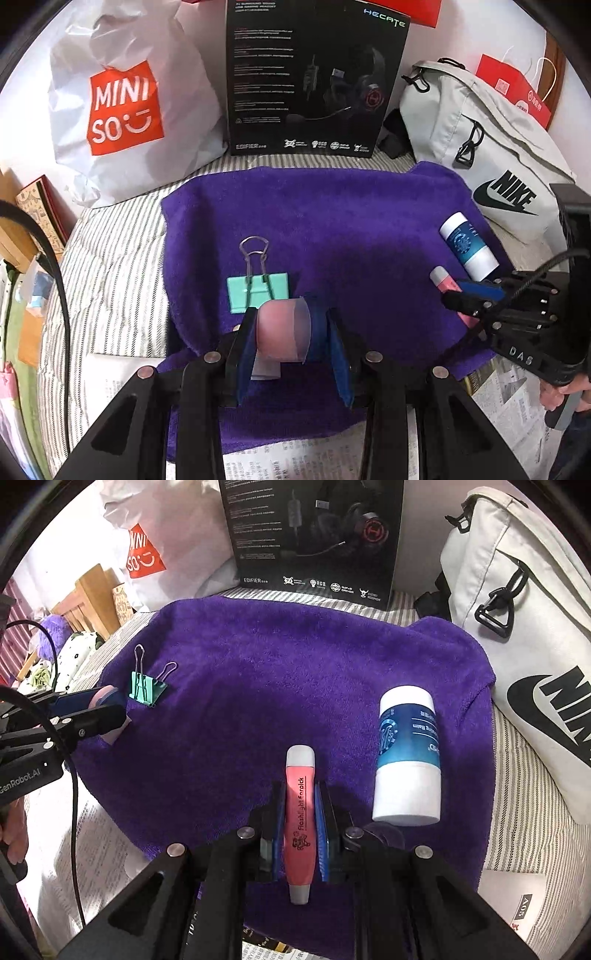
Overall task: Organize rigid objects
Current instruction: 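Set the puff beside the tape roll with the left gripper while the right sets the highlighter beside the bottle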
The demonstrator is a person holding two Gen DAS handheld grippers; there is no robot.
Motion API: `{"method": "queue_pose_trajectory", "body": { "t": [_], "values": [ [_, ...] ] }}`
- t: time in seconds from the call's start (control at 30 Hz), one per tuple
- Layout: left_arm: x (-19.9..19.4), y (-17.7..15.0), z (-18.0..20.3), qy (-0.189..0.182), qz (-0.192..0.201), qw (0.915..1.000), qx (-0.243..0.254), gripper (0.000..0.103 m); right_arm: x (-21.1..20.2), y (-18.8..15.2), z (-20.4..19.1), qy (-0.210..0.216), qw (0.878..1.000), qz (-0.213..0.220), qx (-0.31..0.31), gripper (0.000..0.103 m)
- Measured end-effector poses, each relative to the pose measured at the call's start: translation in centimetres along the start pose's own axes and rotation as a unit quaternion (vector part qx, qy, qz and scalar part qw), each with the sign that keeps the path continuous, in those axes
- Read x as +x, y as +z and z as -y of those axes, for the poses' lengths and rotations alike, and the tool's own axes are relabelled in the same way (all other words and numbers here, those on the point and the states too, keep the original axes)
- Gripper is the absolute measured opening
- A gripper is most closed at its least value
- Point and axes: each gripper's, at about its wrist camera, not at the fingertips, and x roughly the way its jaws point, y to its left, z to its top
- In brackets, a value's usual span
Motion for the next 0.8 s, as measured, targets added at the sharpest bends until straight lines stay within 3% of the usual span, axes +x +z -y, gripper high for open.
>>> {"method": "queue_pose_trajectory", "body": {
  "t": [0.4,0.67,0.8],
  "values": [
    [1.2,0.4,2.9,-0.013,-0.01,0.9992,0.035,0.035,-0.5,-0.7,1.0,-0.01,1.0,0.0,-0.004,0.015],
    [2.8,0.3,3.0,-0.022,-0.022,0.9992,0.027,0.035,-0.5,-0.9,1.4,-0.007,1.0,0.002,0.001,0.015],
    [3.1,0.0,2.5,0.01,-0.025,0.9991,0.033,0.035,-0.6,-0.9,1.5,-0.003,1.0,0.002,0.001,0.015]
  ]
}}
